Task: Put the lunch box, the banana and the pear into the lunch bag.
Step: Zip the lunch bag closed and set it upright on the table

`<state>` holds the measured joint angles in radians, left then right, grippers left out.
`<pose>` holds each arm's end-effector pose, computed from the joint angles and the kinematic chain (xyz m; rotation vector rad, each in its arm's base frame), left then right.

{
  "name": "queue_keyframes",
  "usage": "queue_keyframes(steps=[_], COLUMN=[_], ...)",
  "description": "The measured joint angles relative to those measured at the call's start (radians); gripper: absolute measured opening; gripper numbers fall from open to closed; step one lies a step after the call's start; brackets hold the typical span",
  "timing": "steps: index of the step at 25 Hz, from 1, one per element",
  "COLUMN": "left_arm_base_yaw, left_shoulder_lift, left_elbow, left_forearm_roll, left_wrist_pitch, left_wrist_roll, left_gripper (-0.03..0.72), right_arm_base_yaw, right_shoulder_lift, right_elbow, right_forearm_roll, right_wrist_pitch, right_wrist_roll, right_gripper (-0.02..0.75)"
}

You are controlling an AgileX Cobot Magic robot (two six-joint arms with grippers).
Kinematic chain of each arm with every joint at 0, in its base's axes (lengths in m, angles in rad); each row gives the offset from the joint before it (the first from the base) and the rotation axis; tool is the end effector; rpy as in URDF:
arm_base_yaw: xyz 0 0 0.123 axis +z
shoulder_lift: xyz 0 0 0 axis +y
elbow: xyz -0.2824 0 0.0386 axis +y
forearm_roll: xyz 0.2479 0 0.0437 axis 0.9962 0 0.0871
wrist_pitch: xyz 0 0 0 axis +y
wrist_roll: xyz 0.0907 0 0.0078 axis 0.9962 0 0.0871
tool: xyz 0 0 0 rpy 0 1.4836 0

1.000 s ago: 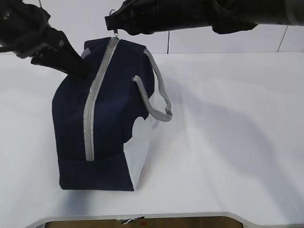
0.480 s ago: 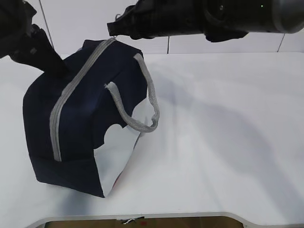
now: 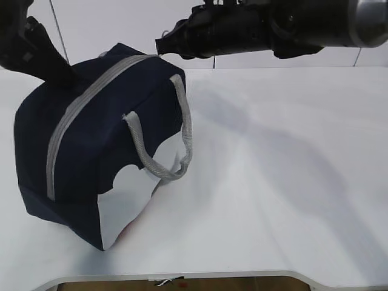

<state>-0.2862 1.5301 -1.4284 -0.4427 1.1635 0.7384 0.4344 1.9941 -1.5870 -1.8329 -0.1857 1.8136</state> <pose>0.2901 -0.1227 0.3490 1.1779 2.3520 -0.4573 0.4284 0.2165 0.2743 -0.5614 1.8771 0.4455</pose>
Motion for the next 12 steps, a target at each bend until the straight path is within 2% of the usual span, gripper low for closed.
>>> queue_keyframes(steps=[12], left_arm_base_yaw=[0.002], left_shoulder_lift=[0.002], left_elbow=[0.0], left_forearm_roll=[0.056], left_wrist_pitch=[0.022], left_wrist_roll=[0.003], left_gripper=[0.023], right_arm_base_yaw=[-0.014], right_shoulder_lift=[0.089], right_elbow=[-0.006], right_forearm_roll=[0.002], right_wrist_pitch=[-0.037], right_wrist_roll=[0.017], right_gripper=[0.017])
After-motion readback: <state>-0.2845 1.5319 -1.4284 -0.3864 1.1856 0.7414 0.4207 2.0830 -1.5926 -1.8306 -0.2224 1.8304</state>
